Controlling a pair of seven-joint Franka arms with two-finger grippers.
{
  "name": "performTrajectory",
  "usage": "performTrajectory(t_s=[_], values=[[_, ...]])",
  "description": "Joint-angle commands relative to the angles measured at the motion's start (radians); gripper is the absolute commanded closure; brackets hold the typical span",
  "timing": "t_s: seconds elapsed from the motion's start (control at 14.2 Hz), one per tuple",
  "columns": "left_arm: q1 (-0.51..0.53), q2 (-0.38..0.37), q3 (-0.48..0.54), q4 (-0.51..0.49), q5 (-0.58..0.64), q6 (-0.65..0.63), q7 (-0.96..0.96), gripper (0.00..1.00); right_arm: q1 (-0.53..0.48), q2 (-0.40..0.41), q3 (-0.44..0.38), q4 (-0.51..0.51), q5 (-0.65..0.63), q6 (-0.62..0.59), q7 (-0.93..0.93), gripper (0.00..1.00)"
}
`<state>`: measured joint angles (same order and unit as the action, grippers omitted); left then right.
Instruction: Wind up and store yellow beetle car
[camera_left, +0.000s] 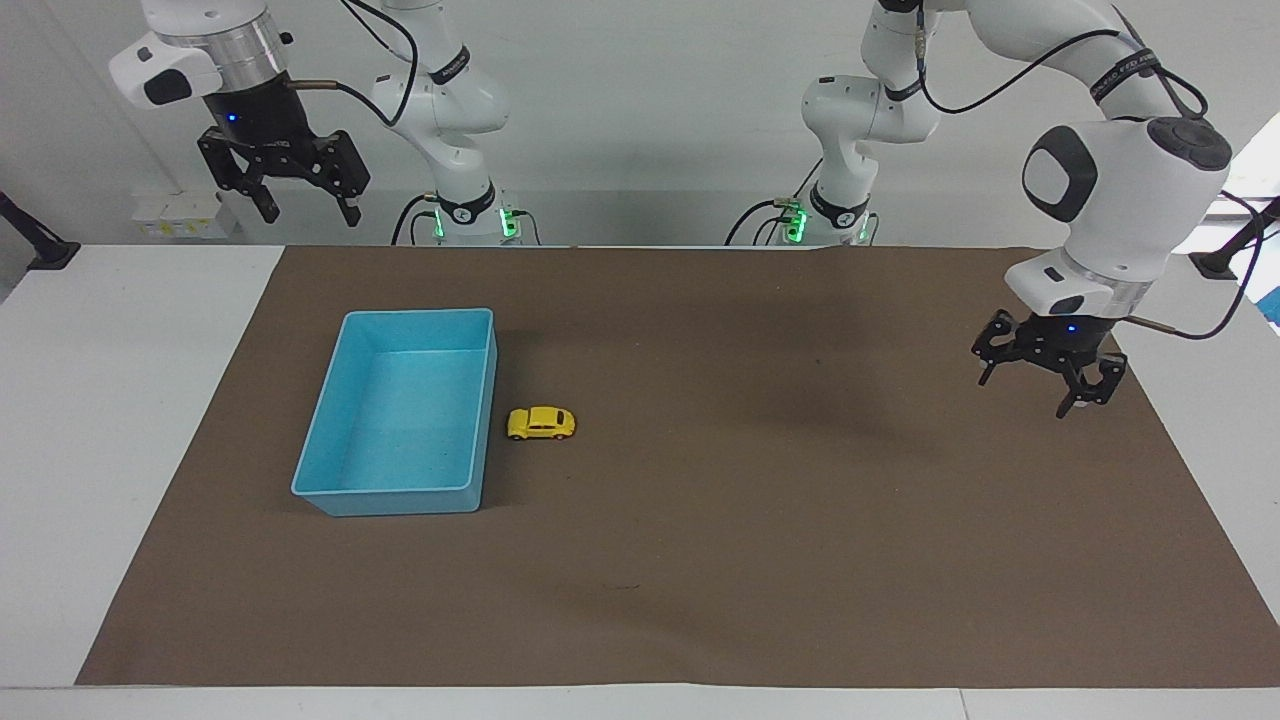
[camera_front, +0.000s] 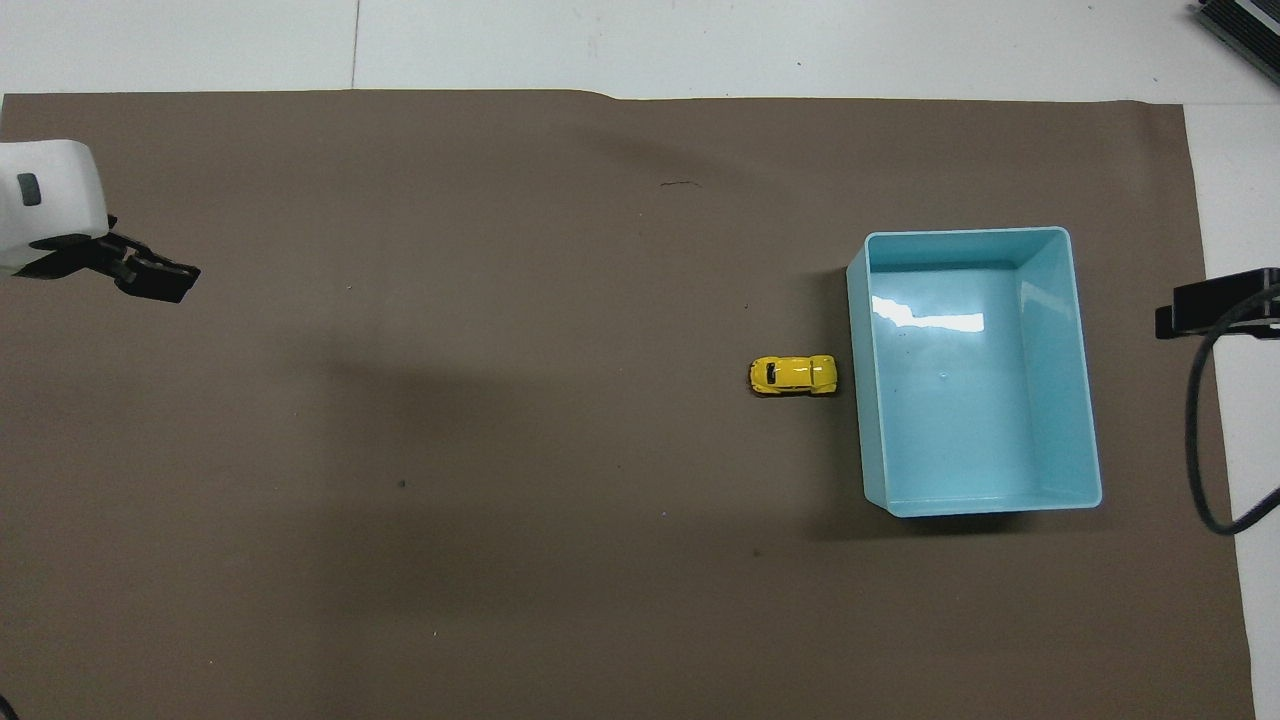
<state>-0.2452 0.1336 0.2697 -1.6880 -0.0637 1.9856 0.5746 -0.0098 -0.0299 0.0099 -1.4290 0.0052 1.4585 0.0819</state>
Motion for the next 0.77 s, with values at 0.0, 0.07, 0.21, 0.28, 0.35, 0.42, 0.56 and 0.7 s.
performTrajectory(t_s=[0.0,0.07,0.21,0.28,0.35,0.42,0.56,0.7], values=[[0.010,-0.011,-0.003,0.079,0.013,-0.120,-0.184,0.00,-0.002,-0.024,0.013,-0.027,-0.004,0.013,-0.086,0.00],[0.010,-0.026,-0.004,0.079,0.007,-0.146,-0.253,0.00,-0.002,-0.027,0.013,-0.031,-0.004,0.011,-0.203,0.00],[-0.006,-0.060,-0.017,0.080,0.005,-0.207,-0.422,0.00,0.002,-0.054,0.018,-0.072,-0.004,0.013,-0.438,0.00],[-0.008,-0.075,-0.021,0.080,0.004,-0.243,-0.465,0.00,0.002,-0.074,0.019,-0.103,-0.004,0.013,-0.511,0.00],[-0.008,-0.103,-0.036,0.080,0.004,-0.285,-0.476,0.00,0.005,-0.088,0.021,-0.128,-0.004,0.013,-0.595,0.00],[-0.008,-0.127,-0.041,0.074,0.004,-0.309,-0.470,0.00,0.023,-0.091,0.021,-0.139,-0.004,0.013,-0.690,0.00],[-0.008,-0.146,-0.041,0.051,0.004,-0.343,-0.476,0.00,0.037,-0.087,0.022,-0.149,-0.011,0.014,-0.836,0.00],[-0.009,-0.149,-0.043,0.053,0.007,-0.381,-0.457,0.00,0.071,-0.084,0.022,-0.174,-0.024,0.057,-0.945,0.00]])
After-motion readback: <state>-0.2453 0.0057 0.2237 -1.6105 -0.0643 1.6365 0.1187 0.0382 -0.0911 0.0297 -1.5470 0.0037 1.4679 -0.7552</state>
